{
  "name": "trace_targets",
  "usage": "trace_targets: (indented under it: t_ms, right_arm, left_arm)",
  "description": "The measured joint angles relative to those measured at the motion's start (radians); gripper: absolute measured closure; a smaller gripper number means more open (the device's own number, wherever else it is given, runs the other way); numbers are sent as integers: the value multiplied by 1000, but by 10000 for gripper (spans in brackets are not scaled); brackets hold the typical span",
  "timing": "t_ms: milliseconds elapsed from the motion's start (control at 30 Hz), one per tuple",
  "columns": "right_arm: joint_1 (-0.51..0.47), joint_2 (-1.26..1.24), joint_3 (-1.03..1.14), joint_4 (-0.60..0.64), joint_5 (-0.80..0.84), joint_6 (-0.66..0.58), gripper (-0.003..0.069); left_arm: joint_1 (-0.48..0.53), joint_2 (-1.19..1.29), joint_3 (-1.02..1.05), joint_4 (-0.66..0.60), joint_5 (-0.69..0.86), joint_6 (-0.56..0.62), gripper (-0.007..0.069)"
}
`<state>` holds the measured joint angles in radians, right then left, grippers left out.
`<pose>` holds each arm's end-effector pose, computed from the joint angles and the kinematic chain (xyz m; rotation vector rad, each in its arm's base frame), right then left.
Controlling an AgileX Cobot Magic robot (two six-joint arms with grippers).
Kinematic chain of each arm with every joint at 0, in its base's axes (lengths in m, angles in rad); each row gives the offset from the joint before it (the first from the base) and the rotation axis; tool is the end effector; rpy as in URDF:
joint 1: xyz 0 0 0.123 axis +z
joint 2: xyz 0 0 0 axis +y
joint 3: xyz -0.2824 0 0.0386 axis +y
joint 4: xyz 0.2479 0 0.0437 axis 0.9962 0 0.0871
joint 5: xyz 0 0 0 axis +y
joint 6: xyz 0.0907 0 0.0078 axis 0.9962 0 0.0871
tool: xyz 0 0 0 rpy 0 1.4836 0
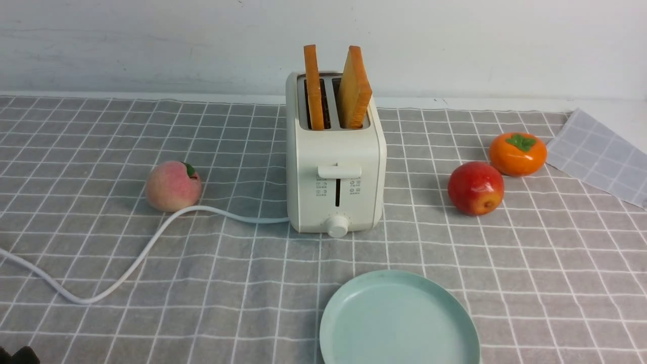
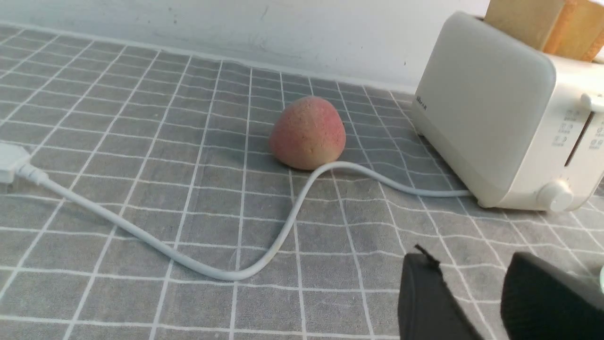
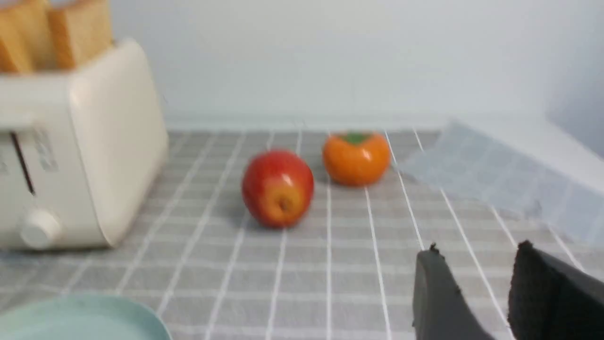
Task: Take toasted bread from bread machine on grey coffee table place on plate.
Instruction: 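Grasp the toast slice in the toaster and pull it up out of the slot with the right gripper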
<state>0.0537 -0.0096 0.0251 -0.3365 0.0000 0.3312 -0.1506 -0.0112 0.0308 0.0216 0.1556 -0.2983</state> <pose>0.0565 0.0030 0.2051 -0.0442 1.4986 0.0390 0.0560 -0.0082 0.1891 -0.1079 1.6652 -0.3214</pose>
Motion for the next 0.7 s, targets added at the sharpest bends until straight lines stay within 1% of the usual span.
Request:
trace_targets:
  t_ms: [33, 67, 167, 333, 367, 467, 500, 533, 567, 600, 633, 700]
  right_arm:
    - [0, 0, 0, -3, -17, 0, 419]
    - [0, 0, 0, -21, -100, 0, 419]
    - [0, 0, 0, -39, -221, 0, 419]
    - [0, 0, 0, -46, -301, 7, 419]
    - [0, 0, 0, -46, -339, 32, 419]
    - [0, 0, 0, -32, -405, 104, 419]
    - [0, 0, 0, -22, -419, 129, 419]
    - [0, 0, 0, -19, -420, 136, 419]
    - [0, 0, -6, -11, -419, 158, 419]
    - [0, 0, -7, -11, -418, 160, 419]
    - [0, 0, -29, 0, -400, 171, 419]
    - [0, 0, -76, 15, -370, 178, 419]
  left_arm:
    - [0, 0, 0, -1, -1, 0, 386]
    - [0, 0, 0, -13, -1, 0, 386]
    - [0, 0, 0, -22, -2, 0, 386]
    - [0, 0, 0, -22, -11, 0, 386]
    - [0, 0, 0, -22, -25, -4, 386]
    - [0, 0, 0, -92, -106, -54, 386]
    - [0, 0, 0, -126, -166, -78, 386]
    - [0, 0, 0, -130, -185, -82, 386]
    - [0, 0, 0, -152, -249, -86, 386]
    - [0, 0, 0, -155, -259, -86, 386]
    - [0, 0, 0, -168, -348, -89, 386]
    - [0, 0, 0, -180, -431, -104, 386]
